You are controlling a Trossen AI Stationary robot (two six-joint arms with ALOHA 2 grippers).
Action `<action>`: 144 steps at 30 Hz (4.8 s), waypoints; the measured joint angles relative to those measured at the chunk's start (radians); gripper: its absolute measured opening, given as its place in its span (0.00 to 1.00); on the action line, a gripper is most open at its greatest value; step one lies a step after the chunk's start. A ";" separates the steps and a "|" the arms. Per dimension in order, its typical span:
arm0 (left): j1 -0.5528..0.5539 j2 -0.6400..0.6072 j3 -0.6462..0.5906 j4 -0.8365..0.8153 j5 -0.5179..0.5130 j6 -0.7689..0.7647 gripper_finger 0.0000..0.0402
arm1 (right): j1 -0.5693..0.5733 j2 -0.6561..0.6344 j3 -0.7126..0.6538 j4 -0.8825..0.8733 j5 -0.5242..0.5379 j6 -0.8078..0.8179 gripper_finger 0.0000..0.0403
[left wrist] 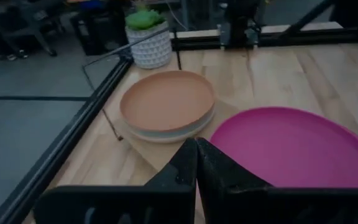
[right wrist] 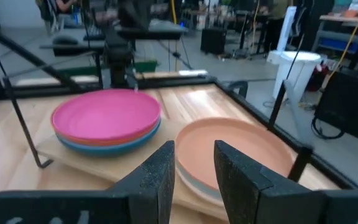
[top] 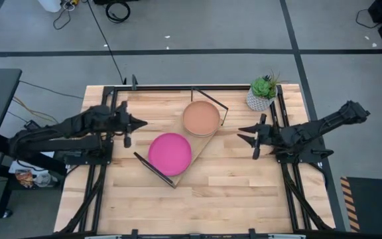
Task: Place and stack plates onto a shelf
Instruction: Return to Home Position
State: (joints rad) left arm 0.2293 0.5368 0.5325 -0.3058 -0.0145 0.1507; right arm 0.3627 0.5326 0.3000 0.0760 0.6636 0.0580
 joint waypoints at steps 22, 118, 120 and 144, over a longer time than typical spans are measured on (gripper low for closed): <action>-0.387 -0.292 -0.364 0.272 -0.573 0.017 0.03 | -0.004 -0.381 -0.070 -0.238 0.078 -0.023 0.29; -0.700 -0.321 -0.475 0.473 -0.777 -0.002 0.05 | -0.005 -0.513 -0.264 -0.092 0.041 0.089 0.29; -0.700 -0.321 -0.475 0.473 -0.777 -0.002 0.05 | -0.005 -0.513 -0.264 -0.092 0.041 0.089 0.29; -0.700 -0.321 -0.475 0.473 -0.777 -0.002 0.05 | -0.005 -0.513 -0.263 -0.092 0.041 0.089 0.29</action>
State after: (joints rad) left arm -0.4706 0.2154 0.0574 0.1673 -0.7913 0.1486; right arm 0.3576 0.0193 0.0367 -0.0162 0.7044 0.1467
